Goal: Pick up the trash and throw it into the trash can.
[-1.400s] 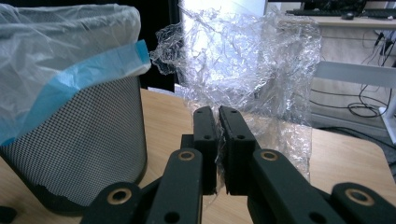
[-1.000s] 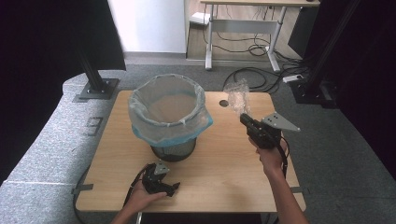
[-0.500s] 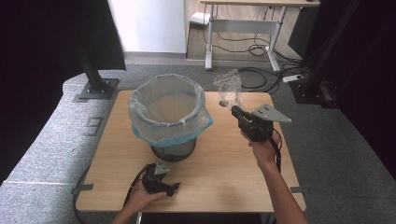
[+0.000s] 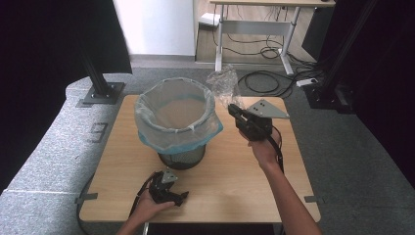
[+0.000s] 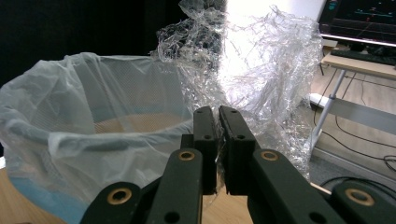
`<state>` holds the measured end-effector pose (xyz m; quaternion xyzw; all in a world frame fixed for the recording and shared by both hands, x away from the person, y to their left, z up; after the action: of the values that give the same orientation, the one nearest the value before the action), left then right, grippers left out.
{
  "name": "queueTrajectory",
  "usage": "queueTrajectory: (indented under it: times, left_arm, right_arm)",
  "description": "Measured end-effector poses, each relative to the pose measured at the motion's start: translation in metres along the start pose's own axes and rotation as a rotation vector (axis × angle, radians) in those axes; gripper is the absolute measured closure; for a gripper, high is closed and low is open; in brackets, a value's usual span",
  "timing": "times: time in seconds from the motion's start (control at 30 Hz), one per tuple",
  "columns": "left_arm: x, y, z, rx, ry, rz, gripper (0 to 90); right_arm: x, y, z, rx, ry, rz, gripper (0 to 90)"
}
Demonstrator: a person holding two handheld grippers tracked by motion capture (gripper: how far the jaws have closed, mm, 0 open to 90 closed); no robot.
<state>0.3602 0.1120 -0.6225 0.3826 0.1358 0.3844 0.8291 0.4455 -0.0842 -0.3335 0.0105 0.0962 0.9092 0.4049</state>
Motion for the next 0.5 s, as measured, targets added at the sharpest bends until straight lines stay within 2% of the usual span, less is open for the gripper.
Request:
queueTrajectory:
  times: [0.5]
  left_arm:
    - [0.000, 0.000, 0.000, -0.002, 0.000, 0.000, 5.7]
  right_arm:
    - [0.030, -0.035, 0.014, 0.034, 0.036, 0.051, 85.3]
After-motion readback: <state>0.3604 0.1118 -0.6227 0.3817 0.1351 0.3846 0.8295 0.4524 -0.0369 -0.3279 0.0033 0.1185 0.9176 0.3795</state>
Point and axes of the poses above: each handheld gripper's, and its own axes: y roughly backward along the jaws, z roughly out of its top, x roughly to its left, the point moved 10 cm from there along -y, roughly forward along the jaws, and after that the axes turned 6 degrees about z, right-handed, at the moved point
